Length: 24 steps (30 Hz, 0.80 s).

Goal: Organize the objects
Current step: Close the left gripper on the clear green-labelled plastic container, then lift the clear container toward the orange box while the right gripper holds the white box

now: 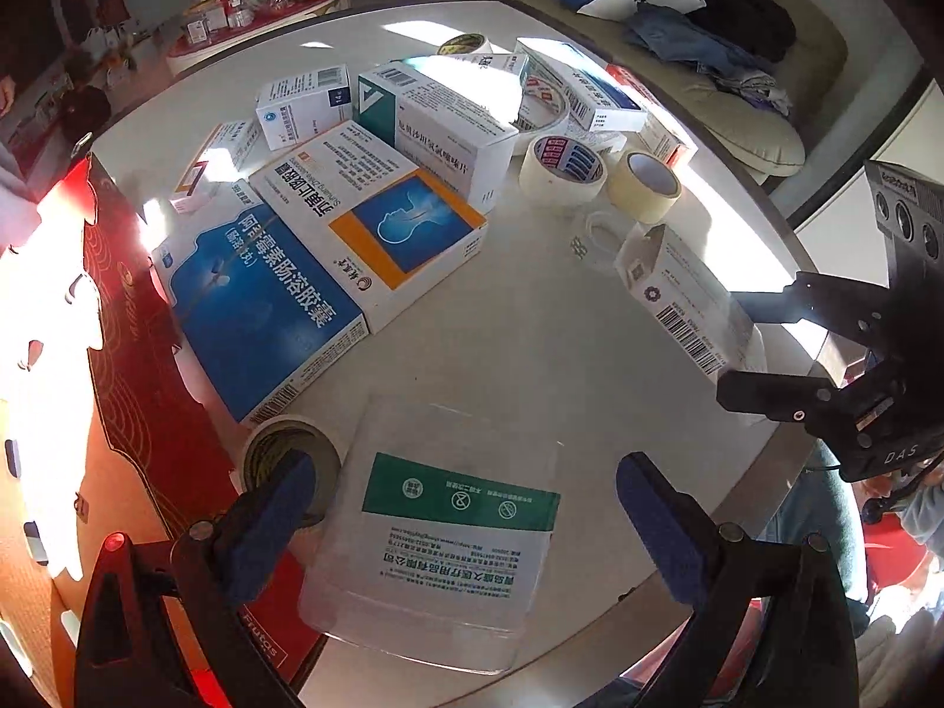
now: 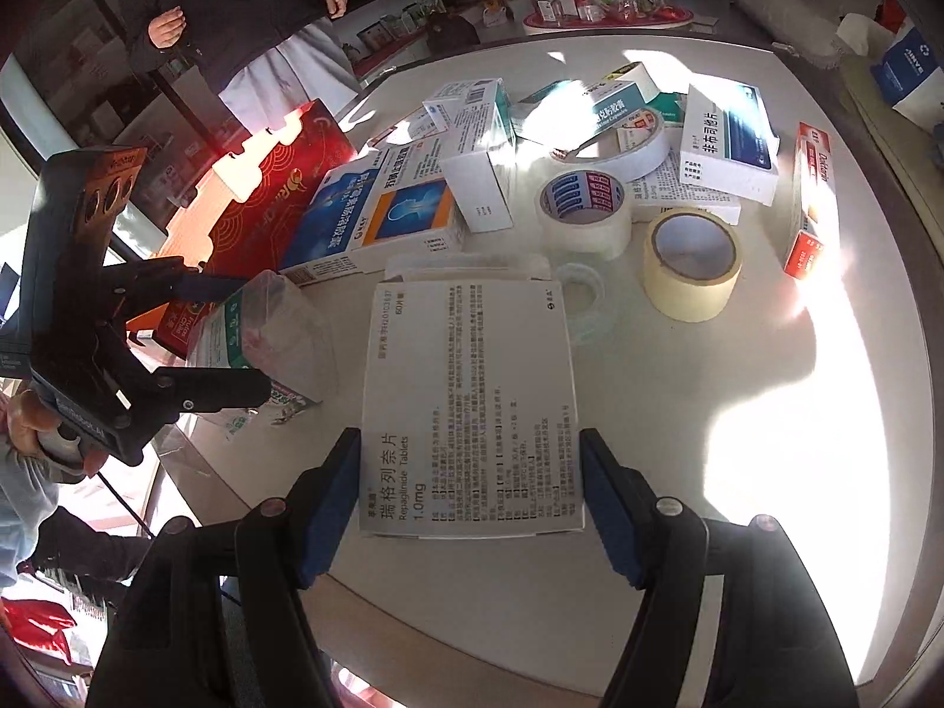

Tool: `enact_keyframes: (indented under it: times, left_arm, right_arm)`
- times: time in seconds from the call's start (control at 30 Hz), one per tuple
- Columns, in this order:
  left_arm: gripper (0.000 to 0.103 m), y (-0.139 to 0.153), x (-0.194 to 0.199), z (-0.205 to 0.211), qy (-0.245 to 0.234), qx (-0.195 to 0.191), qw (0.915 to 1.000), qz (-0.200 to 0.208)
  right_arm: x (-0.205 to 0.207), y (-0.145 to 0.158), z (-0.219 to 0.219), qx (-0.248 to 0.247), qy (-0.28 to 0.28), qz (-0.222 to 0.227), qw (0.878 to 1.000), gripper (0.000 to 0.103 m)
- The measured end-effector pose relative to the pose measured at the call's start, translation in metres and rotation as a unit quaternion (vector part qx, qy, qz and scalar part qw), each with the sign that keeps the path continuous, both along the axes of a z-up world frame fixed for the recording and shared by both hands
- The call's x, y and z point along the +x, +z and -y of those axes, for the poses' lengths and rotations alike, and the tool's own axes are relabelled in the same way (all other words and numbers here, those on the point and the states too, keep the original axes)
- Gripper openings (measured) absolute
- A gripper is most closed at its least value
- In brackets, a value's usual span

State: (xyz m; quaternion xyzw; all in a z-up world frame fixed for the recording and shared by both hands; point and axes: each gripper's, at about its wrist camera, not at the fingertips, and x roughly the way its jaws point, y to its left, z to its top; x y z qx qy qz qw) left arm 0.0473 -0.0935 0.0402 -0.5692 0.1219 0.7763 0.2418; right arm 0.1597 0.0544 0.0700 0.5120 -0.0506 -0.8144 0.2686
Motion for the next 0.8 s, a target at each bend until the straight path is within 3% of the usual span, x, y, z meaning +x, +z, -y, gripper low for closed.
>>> enact_keyframes:
  times: [0.17, 0.27, 0.3, 0.4, 0.47, 0.6, 0.7, 0.8]
  left_arm:
    - [0.102, -0.018, 0.003, -0.014, -0.019, -0.086, 0.9961, -0.003]
    - [0.095, -0.031, 0.010, -0.023, -0.031, -0.166, 0.9849, -0.038]
    - [0.090, -0.031, 0.013, -0.022, -0.030, -0.173, 0.9832, -0.051]
    - [0.076, -0.012, 0.015, -0.010, 0.009, -0.113, 0.9913, -0.067]
    - [0.076, 0.003, 0.019, -0.002, 0.035, -0.074, 0.9932, -0.083]
    - [0.076, 0.027, 0.038, -0.004, 0.043, -0.003, 0.9921, -0.118]
    - [0.076, 0.039, 0.051, -0.004, 0.071, 0.068, 0.9861, -0.134]
    - [0.076, 0.049, 0.060, -0.005, 0.120, 0.154, 0.9712, -0.137]
  right_arm:
    - [0.000, -0.002, -0.001, -0.009, -0.005, 0.005, 1.000, 0.071]
    - [0.002, -0.001, -0.002, -0.015, -0.008, 0.005, 1.000, 0.071]
    - [0.003, -0.001, -0.003, -0.017, -0.010, 0.004, 1.000, 0.071]
    - [0.004, 0.001, -0.007, -0.025, -0.018, 0.004, 1.000, 0.071]
    - [0.005, 0.001, -0.011, -0.032, -0.026, 0.005, 0.999, 0.071]
    - [0.005, 0.002, -0.016, -0.047, -0.042, 0.011, 0.998, 0.071]
    - [0.009, 0.006, -0.019, -0.058, -0.050, 0.006, 0.997, 0.071]
    - [0.014, 0.009, -0.024, -0.090, -0.059, 0.006, 0.994, 0.071]
